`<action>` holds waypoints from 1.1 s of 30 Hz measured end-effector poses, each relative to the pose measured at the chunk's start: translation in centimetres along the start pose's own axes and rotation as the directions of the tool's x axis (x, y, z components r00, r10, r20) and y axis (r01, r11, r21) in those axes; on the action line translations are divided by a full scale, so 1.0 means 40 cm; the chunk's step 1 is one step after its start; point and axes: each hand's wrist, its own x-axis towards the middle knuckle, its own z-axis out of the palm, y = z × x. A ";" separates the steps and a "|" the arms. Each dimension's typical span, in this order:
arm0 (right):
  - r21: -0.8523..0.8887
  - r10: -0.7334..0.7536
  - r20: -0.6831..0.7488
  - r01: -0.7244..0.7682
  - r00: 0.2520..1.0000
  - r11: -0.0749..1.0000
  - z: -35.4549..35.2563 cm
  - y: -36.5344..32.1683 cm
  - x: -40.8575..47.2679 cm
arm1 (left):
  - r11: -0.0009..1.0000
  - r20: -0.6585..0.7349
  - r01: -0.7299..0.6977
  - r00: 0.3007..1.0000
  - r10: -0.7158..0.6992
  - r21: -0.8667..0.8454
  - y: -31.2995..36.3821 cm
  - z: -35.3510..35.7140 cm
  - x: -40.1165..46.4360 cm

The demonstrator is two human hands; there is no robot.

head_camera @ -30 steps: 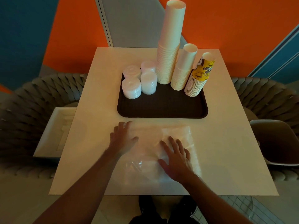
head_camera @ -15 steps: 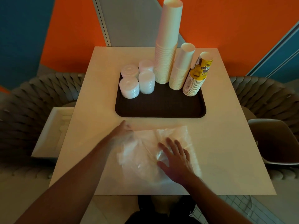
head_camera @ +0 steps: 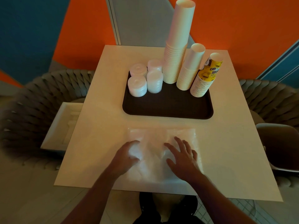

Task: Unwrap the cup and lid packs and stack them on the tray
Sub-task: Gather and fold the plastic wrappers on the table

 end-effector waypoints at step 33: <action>-0.075 0.018 0.007 -0.018 1.000 0.997 -0.057 0.115 -0.019 | 0.949 0.174 -0.174 0.976 0.131 0.264 0.240 0.025 -0.019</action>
